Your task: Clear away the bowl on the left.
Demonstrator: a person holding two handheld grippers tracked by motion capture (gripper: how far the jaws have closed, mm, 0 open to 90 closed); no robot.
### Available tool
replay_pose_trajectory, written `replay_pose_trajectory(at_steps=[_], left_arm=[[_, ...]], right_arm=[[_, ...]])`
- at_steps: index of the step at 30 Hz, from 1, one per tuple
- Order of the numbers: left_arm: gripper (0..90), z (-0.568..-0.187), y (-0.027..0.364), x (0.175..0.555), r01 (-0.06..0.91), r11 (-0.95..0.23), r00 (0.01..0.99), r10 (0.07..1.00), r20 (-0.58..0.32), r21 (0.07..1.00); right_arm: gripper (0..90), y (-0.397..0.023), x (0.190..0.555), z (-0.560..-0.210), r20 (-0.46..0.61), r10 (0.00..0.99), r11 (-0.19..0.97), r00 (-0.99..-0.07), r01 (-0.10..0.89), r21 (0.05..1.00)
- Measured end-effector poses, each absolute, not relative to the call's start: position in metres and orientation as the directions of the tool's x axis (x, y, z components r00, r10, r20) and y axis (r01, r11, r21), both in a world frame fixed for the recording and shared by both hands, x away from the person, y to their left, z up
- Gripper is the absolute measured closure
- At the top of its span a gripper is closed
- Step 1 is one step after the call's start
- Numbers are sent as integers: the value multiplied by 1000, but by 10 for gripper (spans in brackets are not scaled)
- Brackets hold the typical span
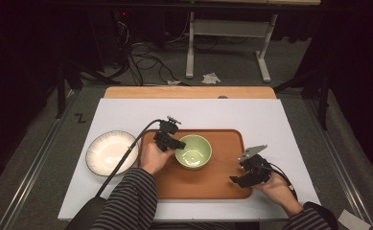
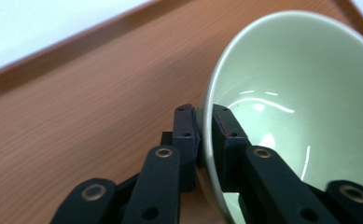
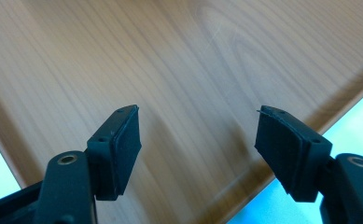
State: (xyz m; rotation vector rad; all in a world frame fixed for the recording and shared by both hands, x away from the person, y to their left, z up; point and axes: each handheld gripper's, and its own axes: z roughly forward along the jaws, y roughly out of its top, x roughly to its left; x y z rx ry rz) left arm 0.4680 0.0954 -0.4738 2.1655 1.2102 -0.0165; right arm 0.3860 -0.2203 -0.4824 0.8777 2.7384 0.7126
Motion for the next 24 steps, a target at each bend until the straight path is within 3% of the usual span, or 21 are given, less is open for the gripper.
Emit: replay_pose_trajectory(at_steps=[13, 24], left_arm=[[587, -439, 122, 453, 703, -354, 588, 778, -224, 616], [541, -424, 150, 438, 687, -330, 571, 796, -200, 648]], right_arm=[[325, -222, 387, -481, -11, 587, 700, -810, 500, 509], [324, -220, 386, -482, -10, 590, 704, -807, 508, 497]])
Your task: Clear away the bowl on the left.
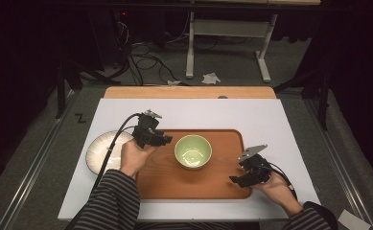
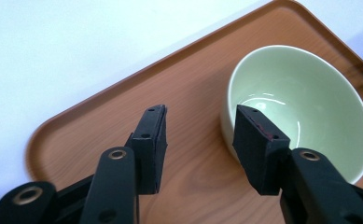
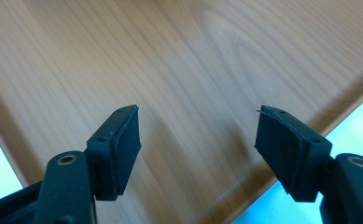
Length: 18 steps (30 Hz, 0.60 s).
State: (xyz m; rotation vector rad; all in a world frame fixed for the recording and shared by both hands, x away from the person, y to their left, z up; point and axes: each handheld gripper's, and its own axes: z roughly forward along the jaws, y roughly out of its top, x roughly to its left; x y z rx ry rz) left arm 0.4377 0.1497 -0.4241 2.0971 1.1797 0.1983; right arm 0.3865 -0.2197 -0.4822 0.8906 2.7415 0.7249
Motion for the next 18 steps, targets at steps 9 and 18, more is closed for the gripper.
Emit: replay_pose_trajectory(at_steps=[9, 18], left_arm=[[516, -421, 175, 427, 685, -294, 542, 817, -197, 666], [508, -424, 189, 420, 693, -274, 528, 823, -209, 667]], right_arm=[[324, -220, 387, -482, -7, 596, 697, -803, 514, 500], [325, -220, 388, -483, -11, 598, 701, -802, 516, 493]])
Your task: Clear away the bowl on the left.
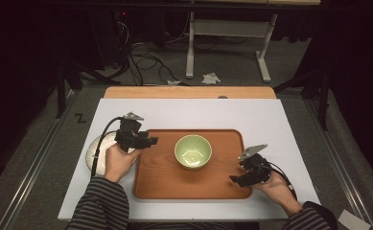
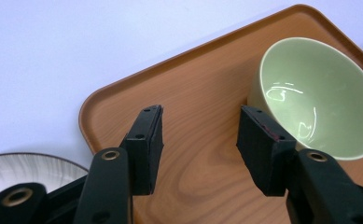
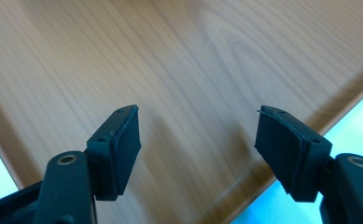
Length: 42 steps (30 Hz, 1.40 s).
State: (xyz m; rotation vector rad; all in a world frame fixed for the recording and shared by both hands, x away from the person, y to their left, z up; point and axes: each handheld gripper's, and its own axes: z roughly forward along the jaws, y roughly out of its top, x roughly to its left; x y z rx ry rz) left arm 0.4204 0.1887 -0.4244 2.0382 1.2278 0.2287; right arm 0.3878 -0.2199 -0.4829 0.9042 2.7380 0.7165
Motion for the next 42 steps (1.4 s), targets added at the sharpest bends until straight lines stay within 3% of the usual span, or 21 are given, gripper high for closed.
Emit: replay_pose_trajectory(at_steps=[42], left_arm=[[483, -436, 218, 375, 692, -261, 497, 848, -183, 673]], right_arm=[[329, -222, 387, -481, -19, 595, 698, -804, 505, 508]])
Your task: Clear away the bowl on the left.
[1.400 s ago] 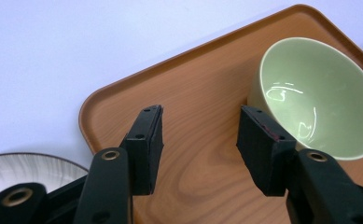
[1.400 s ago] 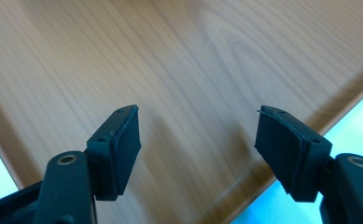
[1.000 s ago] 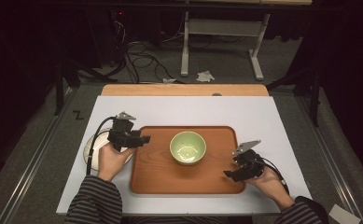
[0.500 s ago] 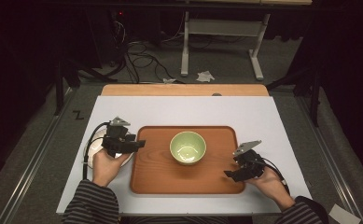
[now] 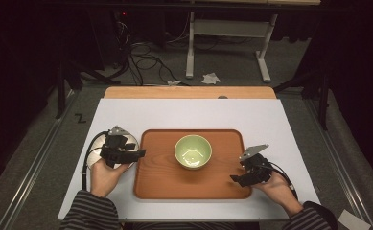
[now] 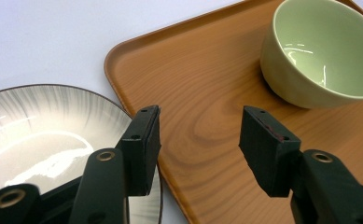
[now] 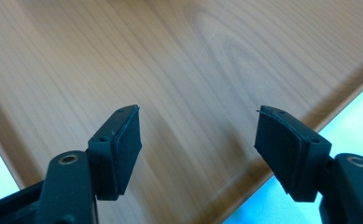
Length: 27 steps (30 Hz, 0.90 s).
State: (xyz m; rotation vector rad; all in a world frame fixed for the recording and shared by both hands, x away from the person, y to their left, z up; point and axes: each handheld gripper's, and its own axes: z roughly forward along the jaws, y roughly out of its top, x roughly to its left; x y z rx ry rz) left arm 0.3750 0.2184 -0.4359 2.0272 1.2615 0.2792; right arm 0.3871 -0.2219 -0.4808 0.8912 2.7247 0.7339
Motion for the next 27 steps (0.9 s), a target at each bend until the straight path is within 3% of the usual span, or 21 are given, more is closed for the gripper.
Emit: replay_pose_trajectory(at_steps=[27], left_arm=[[457, -447, 202, 365, 694, -322, 547, 817, -182, 644]], right_arm=[[329, -222, 386, -480, -23, 593, 702, -805, 503, 504]])
